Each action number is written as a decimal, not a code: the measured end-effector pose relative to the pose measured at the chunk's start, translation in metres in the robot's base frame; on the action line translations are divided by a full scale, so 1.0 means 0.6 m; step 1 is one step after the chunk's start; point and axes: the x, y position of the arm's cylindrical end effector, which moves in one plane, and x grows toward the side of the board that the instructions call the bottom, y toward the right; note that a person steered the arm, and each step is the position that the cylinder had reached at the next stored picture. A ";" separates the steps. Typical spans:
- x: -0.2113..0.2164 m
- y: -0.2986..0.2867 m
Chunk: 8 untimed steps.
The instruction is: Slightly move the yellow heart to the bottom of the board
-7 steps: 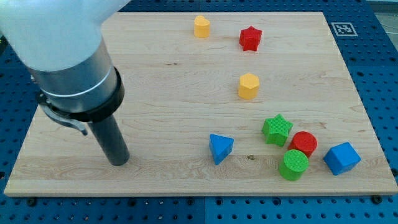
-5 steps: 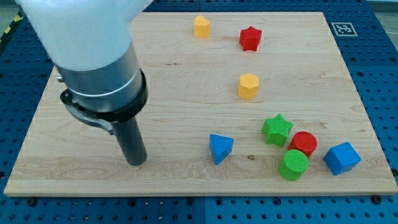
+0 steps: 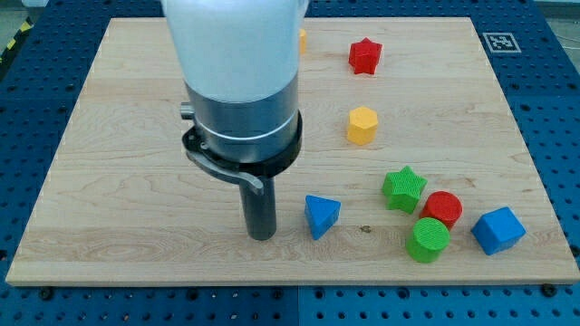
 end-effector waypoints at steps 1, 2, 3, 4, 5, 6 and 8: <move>0.000 0.012; 0.001 0.012; 0.005 0.005; 0.008 -0.021; 0.008 -0.055; 0.008 -0.088; 0.008 -0.154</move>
